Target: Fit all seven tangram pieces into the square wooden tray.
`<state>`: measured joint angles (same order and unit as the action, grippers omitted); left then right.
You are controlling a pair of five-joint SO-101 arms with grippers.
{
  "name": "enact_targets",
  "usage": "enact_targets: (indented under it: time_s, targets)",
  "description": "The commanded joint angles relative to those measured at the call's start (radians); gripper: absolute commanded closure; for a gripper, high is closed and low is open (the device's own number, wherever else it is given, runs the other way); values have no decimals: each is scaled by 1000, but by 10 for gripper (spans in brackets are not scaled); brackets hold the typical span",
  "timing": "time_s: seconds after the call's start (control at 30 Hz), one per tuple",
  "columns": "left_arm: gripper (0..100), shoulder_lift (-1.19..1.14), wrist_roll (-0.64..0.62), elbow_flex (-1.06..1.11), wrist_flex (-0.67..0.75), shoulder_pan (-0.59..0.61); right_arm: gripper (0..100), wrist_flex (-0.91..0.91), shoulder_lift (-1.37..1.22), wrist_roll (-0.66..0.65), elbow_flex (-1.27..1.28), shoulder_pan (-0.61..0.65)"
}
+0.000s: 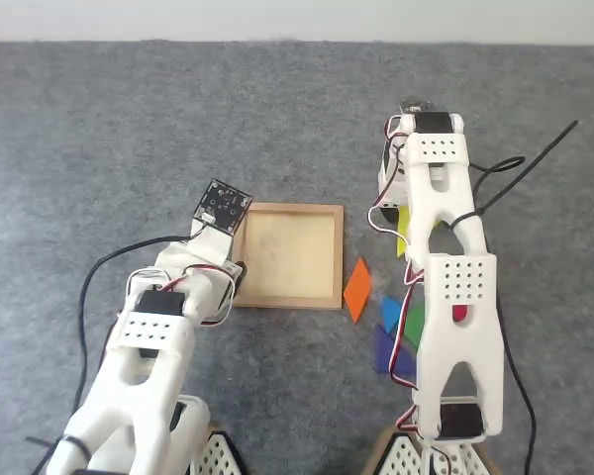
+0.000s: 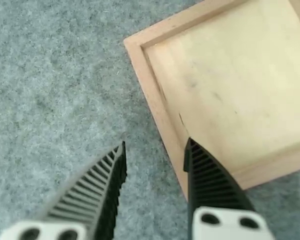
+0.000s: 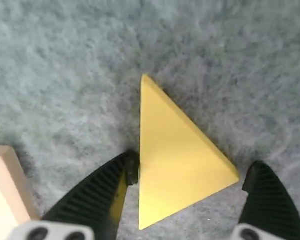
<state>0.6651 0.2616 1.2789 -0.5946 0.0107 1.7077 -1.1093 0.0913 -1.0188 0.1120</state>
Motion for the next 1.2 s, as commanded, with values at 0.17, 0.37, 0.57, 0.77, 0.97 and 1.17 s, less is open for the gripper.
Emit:
enact_targets:
  time_s: [0.17, 0.37, 0.57, 0.77, 0.97, 1.17]
  targets:
    - [816, 35, -8, -5, 14, 8, 789, -13, -10, -11, -15, -30]
    - [816, 35, -8, -5, 14, 8, 779, -10, -10, -11, -15, -31]
    - [816, 35, -8, -5, 14, 8, 779, 42, -8, -5, -87, -25]
    - [816, 35, -8, -5, 14, 8, 779, 88, -7, -3, -170, -19]
    - [816, 35, -8, -5, 14, 8, 779, 93, 68, 21, -114, 24]
    - [816, 35, -8, -5, 14, 8, 779, 90, 280, 41, 69, 74]
